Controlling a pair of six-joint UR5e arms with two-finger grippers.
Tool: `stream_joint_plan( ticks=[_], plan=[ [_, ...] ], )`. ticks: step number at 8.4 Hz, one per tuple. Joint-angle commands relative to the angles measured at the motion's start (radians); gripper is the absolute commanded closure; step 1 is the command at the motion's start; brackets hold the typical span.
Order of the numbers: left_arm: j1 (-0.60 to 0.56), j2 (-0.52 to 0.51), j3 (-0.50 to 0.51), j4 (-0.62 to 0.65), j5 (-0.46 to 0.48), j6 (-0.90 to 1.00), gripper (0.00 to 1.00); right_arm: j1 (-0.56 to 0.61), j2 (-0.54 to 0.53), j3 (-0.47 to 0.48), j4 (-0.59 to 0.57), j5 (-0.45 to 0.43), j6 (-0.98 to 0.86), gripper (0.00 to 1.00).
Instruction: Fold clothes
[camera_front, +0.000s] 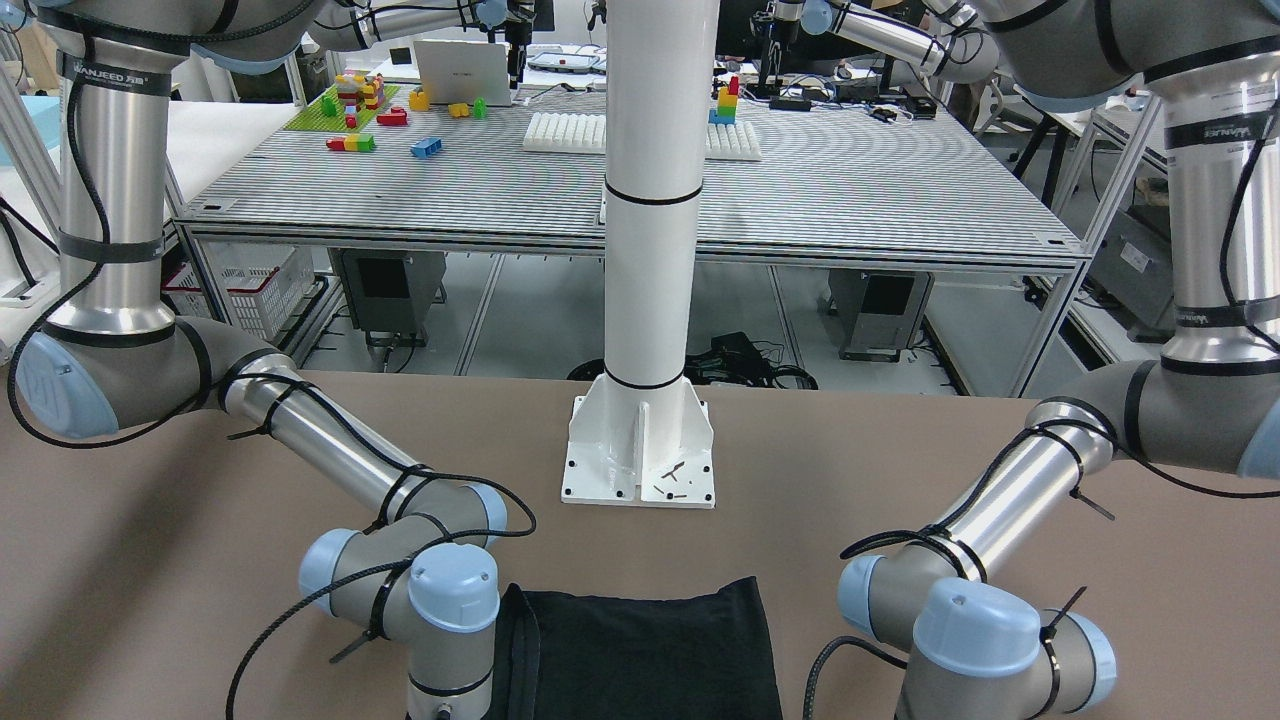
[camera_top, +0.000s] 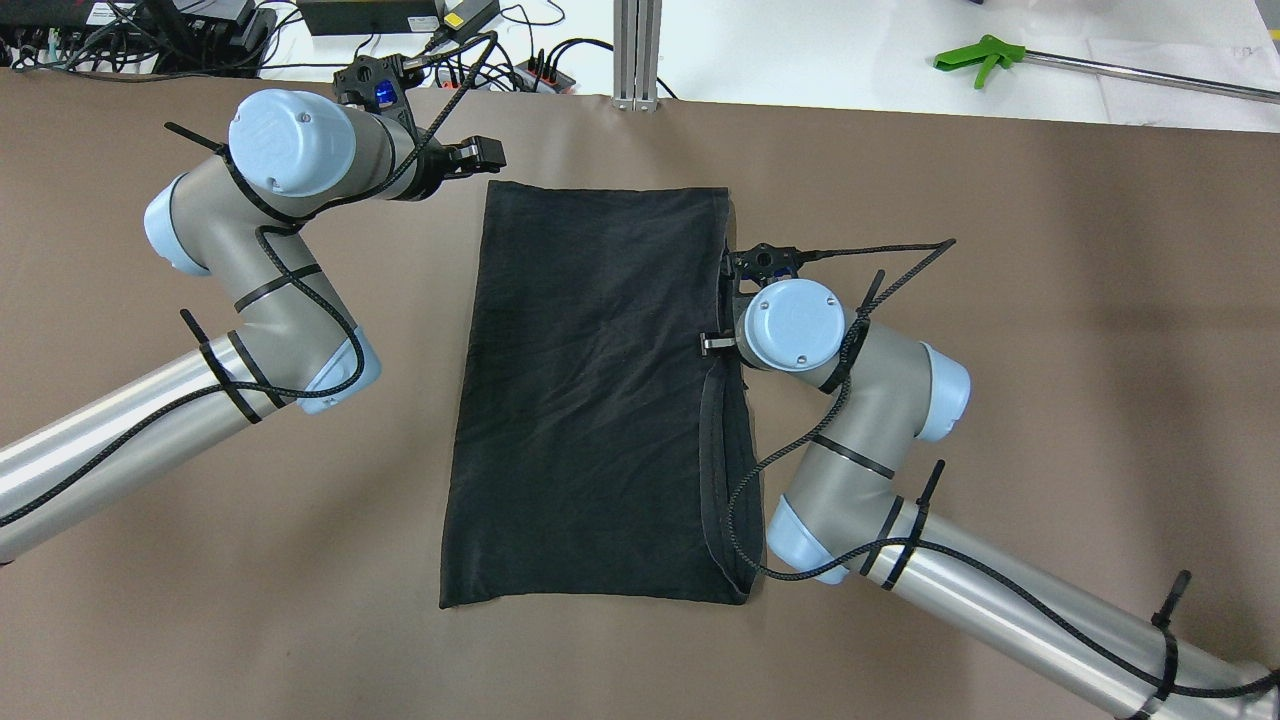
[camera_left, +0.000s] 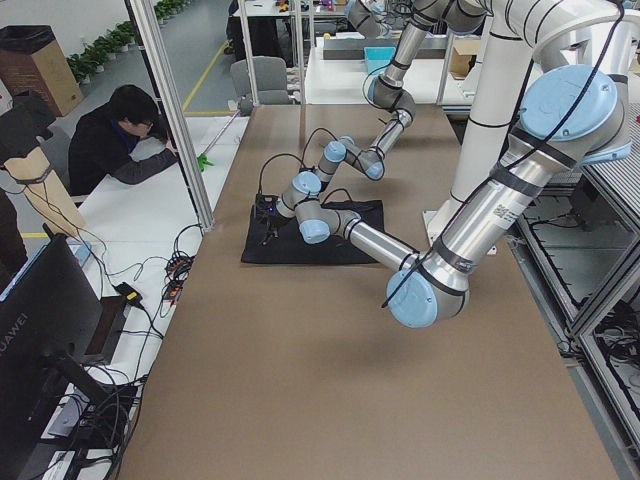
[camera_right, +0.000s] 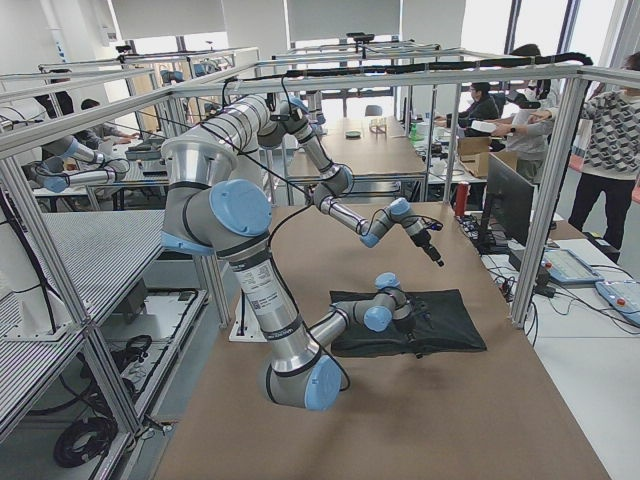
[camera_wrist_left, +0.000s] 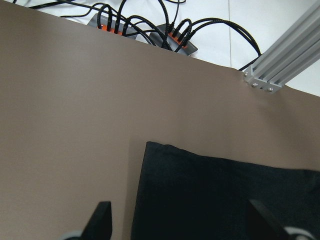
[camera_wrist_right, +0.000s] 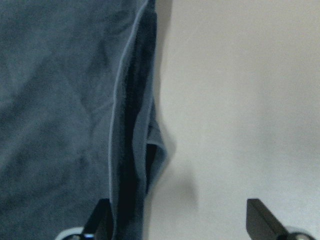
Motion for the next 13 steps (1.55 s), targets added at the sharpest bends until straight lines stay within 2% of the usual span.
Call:
stream_joint_plan(
  ticks=[1,3,5,7,9,13],
  plan=[
    [0.001,-0.006,0.000,0.001,-0.001,-0.001,0.05,0.013,-0.129,0.145,-0.050,0.029,-0.035,0.06],
    [0.001,-0.006,0.000,0.000,-0.001,-0.001,0.05,0.013,-0.133,0.154,-0.048,0.031,-0.035,0.06],
    [0.002,-0.007,0.000,0.000,-0.003,-0.001,0.05,0.028,-0.122,0.226,-0.075,0.041,-0.030,0.06],
    [0.002,-0.010,0.000,0.000,-0.004,-0.001,0.05,0.002,-0.075,0.193,-0.092,0.023,0.058,0.06],
    [0.004,-0.015,-0.001,0.000,-0.004,-0.001,0.05,-0.062,-0.007,0.122,-0.096,-0.061,0.103,0.06],
    [0.010,-0.016,-0.001,0.000,-0.001,-0.004,0.05,-0.105,-0.016,0.099,-0.123,-0.087,0.116,0.06]
  ],
)
